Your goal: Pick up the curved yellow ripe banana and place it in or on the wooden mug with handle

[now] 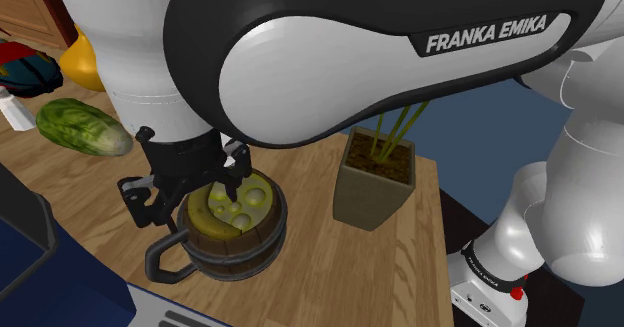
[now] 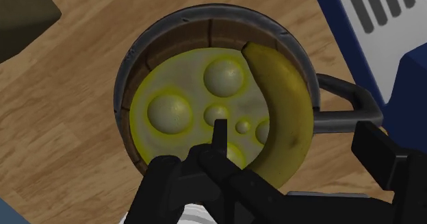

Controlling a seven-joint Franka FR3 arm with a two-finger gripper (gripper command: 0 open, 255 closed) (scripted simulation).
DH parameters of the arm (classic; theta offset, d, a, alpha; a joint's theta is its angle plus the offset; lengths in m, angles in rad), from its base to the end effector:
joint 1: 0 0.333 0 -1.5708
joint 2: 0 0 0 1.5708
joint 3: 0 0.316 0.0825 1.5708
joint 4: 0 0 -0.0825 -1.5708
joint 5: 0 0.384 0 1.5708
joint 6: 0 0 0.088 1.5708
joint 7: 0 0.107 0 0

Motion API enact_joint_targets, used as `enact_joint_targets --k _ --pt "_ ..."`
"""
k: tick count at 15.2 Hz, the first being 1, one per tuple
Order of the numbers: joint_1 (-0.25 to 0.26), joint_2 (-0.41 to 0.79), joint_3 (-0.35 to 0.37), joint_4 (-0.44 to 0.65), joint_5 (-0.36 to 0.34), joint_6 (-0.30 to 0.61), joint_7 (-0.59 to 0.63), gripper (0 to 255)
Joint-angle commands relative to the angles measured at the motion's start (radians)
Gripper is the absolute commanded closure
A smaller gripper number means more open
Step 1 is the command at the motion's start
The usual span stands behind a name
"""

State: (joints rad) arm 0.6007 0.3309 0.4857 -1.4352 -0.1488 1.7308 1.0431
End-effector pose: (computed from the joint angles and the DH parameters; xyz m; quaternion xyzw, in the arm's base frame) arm 0.3536 0.5486 0.5217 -0.9998 -0.0221 0.0017 0.0024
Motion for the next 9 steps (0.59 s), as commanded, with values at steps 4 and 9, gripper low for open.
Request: enact_joint_targets --k 4,9 --pt "0.004 0.003 0.001 0.036 -0.001 -0.034 -0.001 0" --pt "0.021 0.022 0.003 0.158 -0.009 -0.137 0.0 0"
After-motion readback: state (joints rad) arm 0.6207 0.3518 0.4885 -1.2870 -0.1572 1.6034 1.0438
